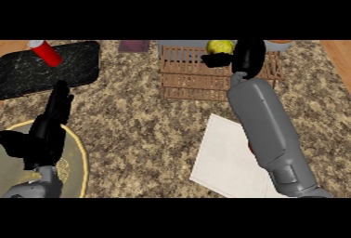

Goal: Pick the pear from the placemat and place it in the tiered shelf

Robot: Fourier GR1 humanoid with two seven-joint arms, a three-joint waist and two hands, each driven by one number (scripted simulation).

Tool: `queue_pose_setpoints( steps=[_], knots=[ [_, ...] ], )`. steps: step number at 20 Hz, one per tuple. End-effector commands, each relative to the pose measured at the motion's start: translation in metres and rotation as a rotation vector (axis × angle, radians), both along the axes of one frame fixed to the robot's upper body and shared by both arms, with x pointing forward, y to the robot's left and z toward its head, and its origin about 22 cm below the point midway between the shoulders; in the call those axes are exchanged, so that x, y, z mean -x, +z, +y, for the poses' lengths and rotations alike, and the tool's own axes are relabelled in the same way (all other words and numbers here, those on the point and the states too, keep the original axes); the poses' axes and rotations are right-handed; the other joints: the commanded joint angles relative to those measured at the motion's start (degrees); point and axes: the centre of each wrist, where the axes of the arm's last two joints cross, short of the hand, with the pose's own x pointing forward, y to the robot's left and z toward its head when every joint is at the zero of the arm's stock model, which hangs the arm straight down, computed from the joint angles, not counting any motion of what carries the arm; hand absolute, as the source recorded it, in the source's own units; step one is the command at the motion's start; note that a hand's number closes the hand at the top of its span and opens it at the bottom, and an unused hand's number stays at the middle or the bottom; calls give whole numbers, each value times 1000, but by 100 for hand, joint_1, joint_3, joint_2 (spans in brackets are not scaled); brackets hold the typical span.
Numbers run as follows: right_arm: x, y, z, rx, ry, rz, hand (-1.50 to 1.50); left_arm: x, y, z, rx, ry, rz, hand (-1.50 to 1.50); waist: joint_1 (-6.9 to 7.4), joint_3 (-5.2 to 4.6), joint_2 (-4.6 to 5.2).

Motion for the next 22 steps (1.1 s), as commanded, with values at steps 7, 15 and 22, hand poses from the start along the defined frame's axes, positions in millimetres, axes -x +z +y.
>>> queue_pose_setpoints(
  steps=[7, 15, 22],
  knots=[
    [4, 29, -4, -121, 63, -191, -150, 8, 11, 15, -9, 15, 3, 0, -71, 0, -37],
    [30, 59, -56, -231, -130, -256, -150, 5, 2, 4, -13, 32, 10, 0, -163, -3, -56],
    [104, 62, -137, -250, -215, -212, -150, 8, -3, -2, -3, 45, 18, 0, -265, 1, -74]
  ],
)
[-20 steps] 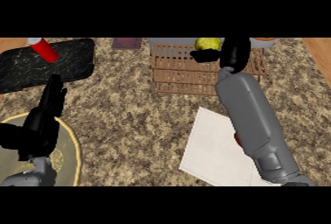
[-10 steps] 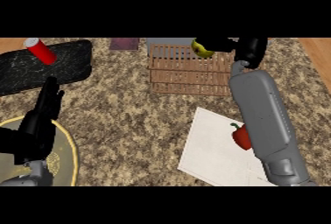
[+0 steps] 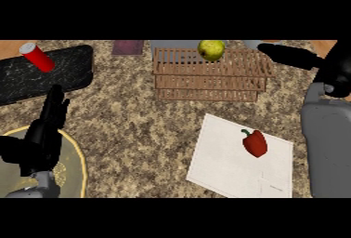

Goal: Pick the pear from the placemat and place it in the tiered shelf

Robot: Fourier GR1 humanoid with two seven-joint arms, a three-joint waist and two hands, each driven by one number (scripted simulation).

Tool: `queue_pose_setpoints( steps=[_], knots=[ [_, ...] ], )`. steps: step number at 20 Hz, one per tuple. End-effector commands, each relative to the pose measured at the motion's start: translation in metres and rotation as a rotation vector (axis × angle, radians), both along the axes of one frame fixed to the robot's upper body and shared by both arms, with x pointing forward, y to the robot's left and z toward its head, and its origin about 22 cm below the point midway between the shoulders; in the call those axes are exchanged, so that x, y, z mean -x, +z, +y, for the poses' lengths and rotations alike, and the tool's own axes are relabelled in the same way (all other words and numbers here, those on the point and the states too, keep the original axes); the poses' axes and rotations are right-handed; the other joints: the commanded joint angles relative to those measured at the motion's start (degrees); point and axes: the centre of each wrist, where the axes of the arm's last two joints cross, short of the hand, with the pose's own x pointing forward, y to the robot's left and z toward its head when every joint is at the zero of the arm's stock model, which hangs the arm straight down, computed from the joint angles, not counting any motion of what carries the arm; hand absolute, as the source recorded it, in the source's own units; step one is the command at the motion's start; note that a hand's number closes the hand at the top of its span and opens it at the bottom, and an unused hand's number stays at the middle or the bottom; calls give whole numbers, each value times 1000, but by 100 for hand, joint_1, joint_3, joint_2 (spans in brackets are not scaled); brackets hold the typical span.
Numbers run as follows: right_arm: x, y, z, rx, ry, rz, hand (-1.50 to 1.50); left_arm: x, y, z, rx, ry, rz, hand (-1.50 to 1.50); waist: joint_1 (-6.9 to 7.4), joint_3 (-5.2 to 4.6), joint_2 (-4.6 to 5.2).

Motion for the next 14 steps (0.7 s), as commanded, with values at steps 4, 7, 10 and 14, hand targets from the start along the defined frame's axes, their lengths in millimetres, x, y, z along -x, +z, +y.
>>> queue_pose_setpoints(
  steps=[4, 7, 10, 14],
  knots=[
    [84, 3, -57, -17, -25, 34, -150, 13, 4, 7, -5, -16, -9, 0, 73, 4, 19],
    [112, 8, -80, -17, 33, 24, -150, -15, 11, -1, 10, -20, -8, 0, 45, 5, 31],
    [129, 10, -113, -19, 31, 9, -150, 6, 15, 2, -12, -15, -16, 0, 102, 7, 32],
    [153, 13, -106, -22, 37, -14, -150, 10, 0, 21, 0, -28, -3, 0, 129, 3, 42]
  ],
)
